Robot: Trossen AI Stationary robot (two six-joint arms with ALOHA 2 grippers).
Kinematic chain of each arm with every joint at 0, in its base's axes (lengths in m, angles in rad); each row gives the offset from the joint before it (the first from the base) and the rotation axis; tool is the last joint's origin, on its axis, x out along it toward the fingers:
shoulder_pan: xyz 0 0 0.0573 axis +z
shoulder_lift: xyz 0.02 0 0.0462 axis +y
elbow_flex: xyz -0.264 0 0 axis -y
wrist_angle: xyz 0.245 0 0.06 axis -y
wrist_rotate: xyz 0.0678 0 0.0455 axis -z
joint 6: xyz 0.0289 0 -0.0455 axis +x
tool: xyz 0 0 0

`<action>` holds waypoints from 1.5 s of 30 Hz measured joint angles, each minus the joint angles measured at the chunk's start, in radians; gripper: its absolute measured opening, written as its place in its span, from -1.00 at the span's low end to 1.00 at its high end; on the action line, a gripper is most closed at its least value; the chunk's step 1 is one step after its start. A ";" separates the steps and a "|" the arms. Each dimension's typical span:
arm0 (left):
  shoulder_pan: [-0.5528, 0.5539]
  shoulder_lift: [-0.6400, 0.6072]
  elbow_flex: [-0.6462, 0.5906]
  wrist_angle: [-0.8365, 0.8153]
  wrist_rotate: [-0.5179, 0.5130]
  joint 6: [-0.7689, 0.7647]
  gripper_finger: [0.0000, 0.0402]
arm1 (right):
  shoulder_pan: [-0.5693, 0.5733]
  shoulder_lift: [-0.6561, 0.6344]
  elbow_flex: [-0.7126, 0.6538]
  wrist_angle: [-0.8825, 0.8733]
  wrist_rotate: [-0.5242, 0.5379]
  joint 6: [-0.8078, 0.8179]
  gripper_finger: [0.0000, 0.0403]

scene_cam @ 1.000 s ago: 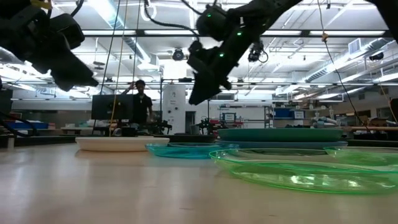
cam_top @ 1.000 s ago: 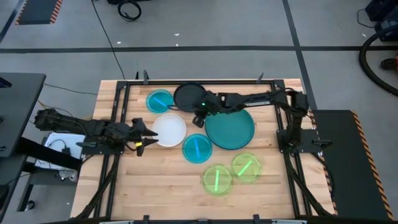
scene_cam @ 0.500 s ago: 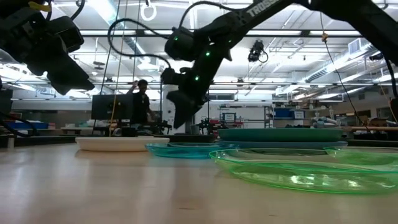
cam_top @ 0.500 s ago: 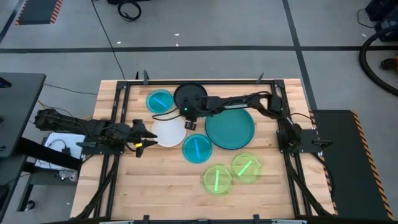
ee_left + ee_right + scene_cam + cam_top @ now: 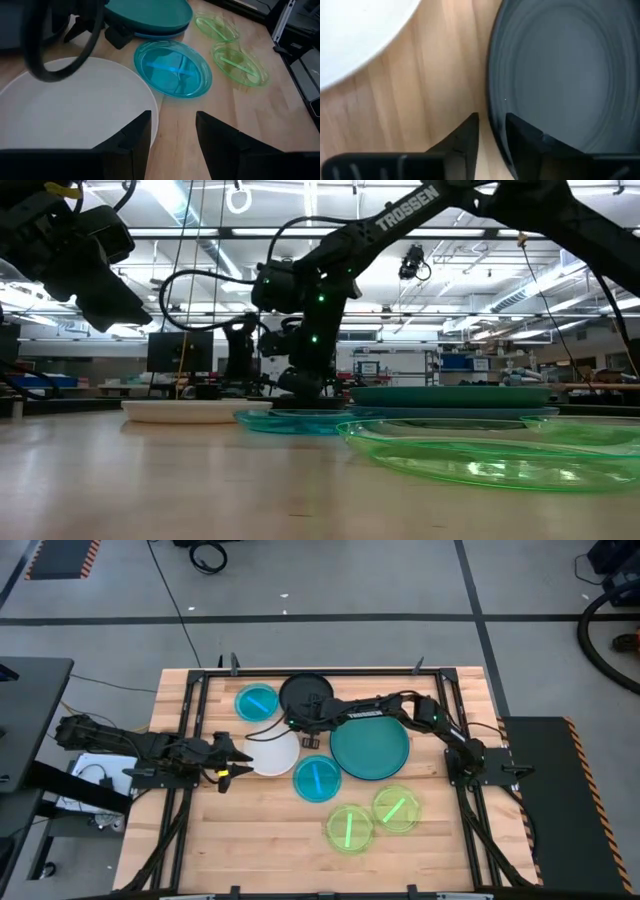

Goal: Stack plastic plates
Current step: Stack the black plate on top of the green plate

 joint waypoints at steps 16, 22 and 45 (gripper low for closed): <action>0.000 0.000 0.000 -0.001 0.000 0.012 -0.19 | 0.047 -0.063 -0.001 -0.051 0.111 -0.048 -0.87; 0.000 0.000 0.000 0.000 0.000 0.013 -0.19 | 0.102 -0.118 -0.001 -0.115 0.168 0.000 -0.87; 0.000 0.000 0.000 -0.003 0.000 0.014 -0.19 | 0.277 -0.165 -0.001 -0.653 0.110 0.738 -0.87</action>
